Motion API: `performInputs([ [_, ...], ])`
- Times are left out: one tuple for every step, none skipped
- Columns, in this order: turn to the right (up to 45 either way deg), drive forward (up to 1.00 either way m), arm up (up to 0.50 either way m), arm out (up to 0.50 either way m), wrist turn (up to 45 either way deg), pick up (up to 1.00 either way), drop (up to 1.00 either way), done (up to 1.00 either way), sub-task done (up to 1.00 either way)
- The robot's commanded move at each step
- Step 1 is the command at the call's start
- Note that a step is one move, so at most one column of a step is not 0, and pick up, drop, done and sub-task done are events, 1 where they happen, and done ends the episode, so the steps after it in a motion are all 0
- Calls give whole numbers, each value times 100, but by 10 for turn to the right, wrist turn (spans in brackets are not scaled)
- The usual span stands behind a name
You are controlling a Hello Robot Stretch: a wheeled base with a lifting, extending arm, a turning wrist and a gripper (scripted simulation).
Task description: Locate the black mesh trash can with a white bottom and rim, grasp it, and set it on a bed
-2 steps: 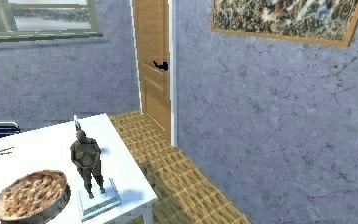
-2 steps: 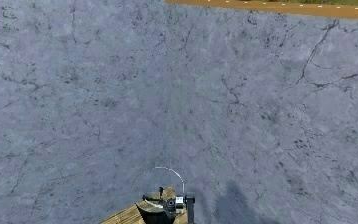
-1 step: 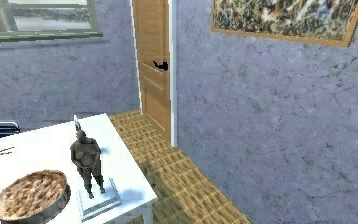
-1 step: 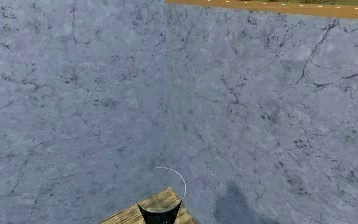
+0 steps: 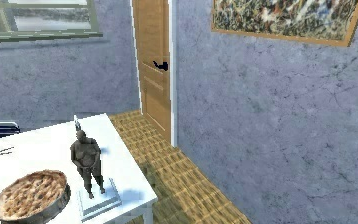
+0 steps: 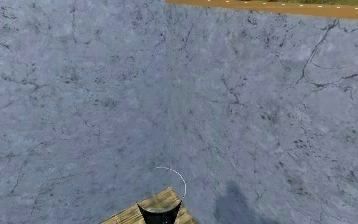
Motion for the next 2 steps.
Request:
performInputs([
  [0, 0, 10, 0, 0, 0, 0, 0, 0],
  [0, 0, 50, 0, 0, 0, 0, 0, 0],
])
